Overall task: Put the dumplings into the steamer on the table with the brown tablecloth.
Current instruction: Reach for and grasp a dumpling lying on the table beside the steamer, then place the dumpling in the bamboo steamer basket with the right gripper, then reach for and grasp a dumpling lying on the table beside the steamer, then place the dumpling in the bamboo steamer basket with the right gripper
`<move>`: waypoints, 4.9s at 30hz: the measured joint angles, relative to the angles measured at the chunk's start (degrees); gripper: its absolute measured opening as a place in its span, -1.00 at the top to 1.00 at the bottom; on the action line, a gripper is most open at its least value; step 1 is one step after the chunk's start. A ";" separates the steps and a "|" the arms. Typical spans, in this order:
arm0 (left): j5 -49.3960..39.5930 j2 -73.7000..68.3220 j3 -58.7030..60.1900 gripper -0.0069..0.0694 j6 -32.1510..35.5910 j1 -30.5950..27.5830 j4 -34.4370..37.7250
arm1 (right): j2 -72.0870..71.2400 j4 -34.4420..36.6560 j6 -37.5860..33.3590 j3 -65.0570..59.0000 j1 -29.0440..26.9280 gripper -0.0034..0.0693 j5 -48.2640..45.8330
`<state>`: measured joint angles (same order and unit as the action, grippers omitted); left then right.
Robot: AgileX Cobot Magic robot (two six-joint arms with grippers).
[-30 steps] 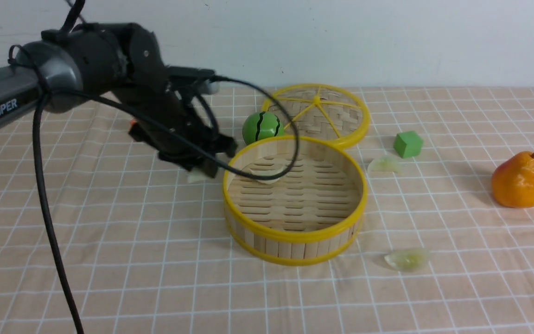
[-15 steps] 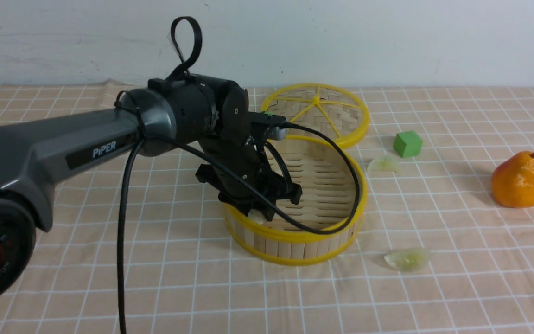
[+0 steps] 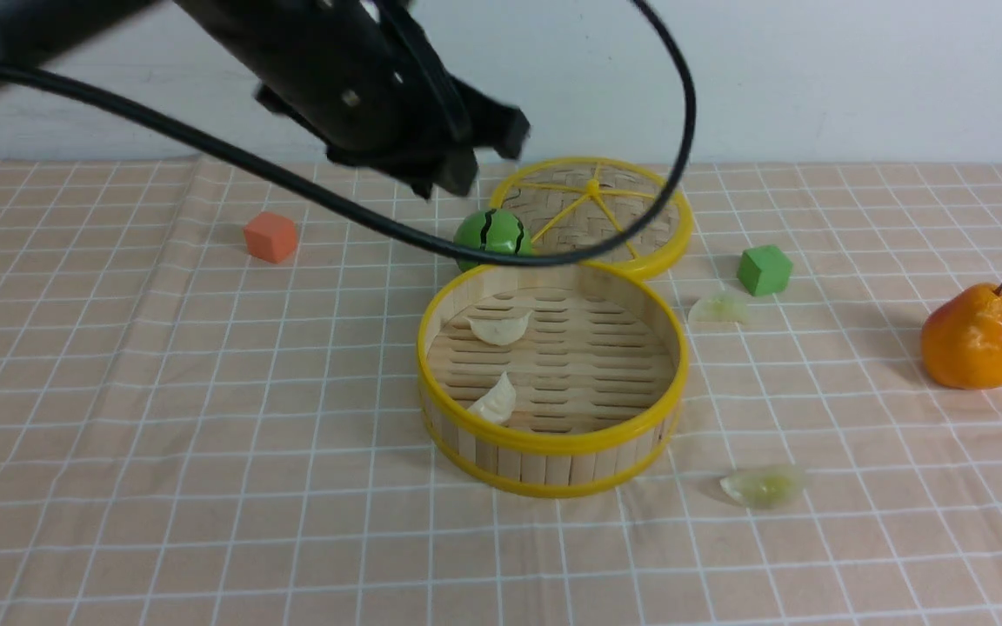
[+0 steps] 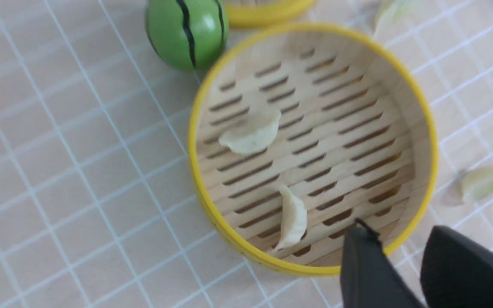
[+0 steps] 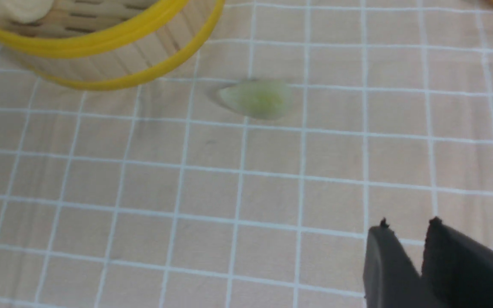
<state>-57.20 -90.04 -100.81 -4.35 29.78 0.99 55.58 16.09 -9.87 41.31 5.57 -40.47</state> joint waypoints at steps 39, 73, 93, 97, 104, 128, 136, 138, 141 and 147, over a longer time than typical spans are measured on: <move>16.92 66.66 77.79 0.86 -14.87 0.00 -23.14 | 82.47 4.93 -18.47 75.41 0.37 -0.21 -2.56; 19.80 66.66 77.79 0.86 -14.90 0.00 -22.64 | 79.97 20.91 -38.58 75.12 11.26 -0.24 -8.66; 21.54 66.66 77.79 0.86 -15.00 0.00 -17.44 | 58.38 -4.22 -32.17 56.64 5.55 -0.41 -27.87; 23.24 66.66 77.79 0.86 -15.00 0.00 -17.07 | 59.25 -5.21 -39.08 49.48 6.68 -0.40 -25.18; 23.88 66.66 77.79 0.85 -15.05 0.00 -16.88 | 63.02 -3.20 -42.44 44.69 7.14 -0.33 -20.39; 24.10 66.66 77.79 0.81 -15.05 0.00 -16.76 | 63.84 13.19 -51.92 57.19 20.11 0.26 -9.87; 23.91 66.66 77.79 0.80 -15.05 0.00 -16.76 | 67.42 -1.96 -37.72 57.14 20.29 -0.26 -5.59; 23.91 66.66 77.79 0.80 -15.05 0.00 -16.76 | 66.63 -3.95 -34.04 57.14 20.29 -0.41 -5.72; 23.86 66.66 77.79 0.80 -15.05 0.00 -16.72 | 64.45 -4.91 -28.87 57.28 20.29 -0.56 -7.34; 23.86 66.66 77.79 0.78 -15.05 0.00 -16.72 | 54.04 -7.59 -16.11 63.90 20.29 -0.51 -22.86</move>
<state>-33.34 -23.38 -23.02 -19.40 29.78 -15.73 109.62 8.51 -25.97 105.20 25.86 -63.33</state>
